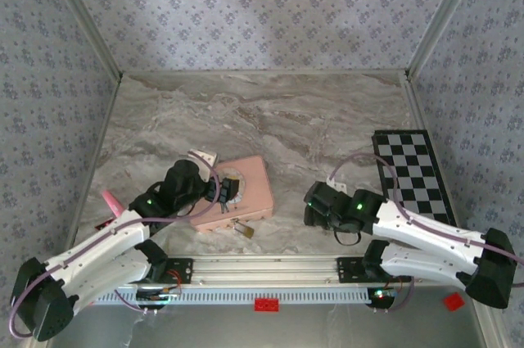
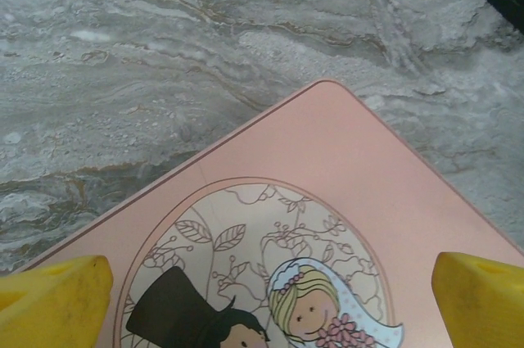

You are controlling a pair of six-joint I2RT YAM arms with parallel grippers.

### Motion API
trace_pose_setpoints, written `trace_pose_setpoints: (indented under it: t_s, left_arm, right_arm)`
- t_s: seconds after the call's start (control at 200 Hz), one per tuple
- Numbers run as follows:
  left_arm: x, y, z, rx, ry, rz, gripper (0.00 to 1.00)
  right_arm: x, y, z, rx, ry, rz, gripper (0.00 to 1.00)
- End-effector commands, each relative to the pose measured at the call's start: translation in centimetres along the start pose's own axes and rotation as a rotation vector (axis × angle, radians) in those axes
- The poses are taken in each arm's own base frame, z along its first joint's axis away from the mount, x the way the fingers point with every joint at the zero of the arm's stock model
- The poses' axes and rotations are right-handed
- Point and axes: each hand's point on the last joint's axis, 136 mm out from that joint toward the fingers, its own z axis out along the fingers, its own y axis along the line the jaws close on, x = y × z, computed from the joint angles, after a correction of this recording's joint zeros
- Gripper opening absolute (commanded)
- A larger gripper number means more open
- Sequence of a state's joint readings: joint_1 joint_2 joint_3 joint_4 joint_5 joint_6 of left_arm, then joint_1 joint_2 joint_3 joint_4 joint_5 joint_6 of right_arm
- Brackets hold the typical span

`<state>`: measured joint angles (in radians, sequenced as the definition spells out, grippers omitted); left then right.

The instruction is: Unlock a padlock with a key

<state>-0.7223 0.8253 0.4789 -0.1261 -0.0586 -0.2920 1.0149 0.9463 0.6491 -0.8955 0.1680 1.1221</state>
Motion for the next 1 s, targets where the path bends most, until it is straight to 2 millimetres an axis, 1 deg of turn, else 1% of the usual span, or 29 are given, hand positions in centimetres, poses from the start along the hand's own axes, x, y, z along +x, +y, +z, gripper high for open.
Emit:
trace_pose_setpoints:
  t_s: [0.0,0.21,0.405,0.485,0.63,0.83,0.995]
  left_arm:
    - [-1.6,0.3,-0.6,-0.023,-0.081,0.025,1.0]
    - [-1.7,0.4,-1.2,-0.023,-0.102,0.013,1.0]
    - [-1.7,0.2,-1.1,-0.014,-0.091,0.012,1.0]
    - [-1.7,0.1,-1.0,-0.01,-0.086,0.011,1.0]
    - [-1.6,0.0,-1.0,-0.007,-0.086,0.009,1.0]
    - [-1.5,0.0,-0.9,-0.009,-0.083,0.012,1.0]
    - [-1.5,0.1,-0.8,-0.013,-0.08,0.012,1.0]
  right_arm:
    - [2.6,-2.5,0.9,0.086,0.098,0.123,0.65]
    - [4.8,-4.4,2.2,0.12,0.167,0.214,0.52]
    - [4.8,-5.2,3.4,0.099,0.158,0.304,0.4]
    - [4.2,-4.9,3.9,0.076,0.14,0.335,0.36]
    - [3.1,-4.2,4.4,0.034,0.107,0.368,0.35]
    - [2.6,-3.8,5.3,-0.004,0.097,0.401,0.33]
    - [2.4,-3.7,5.4,-0.003,0.096,0.392,0.32]
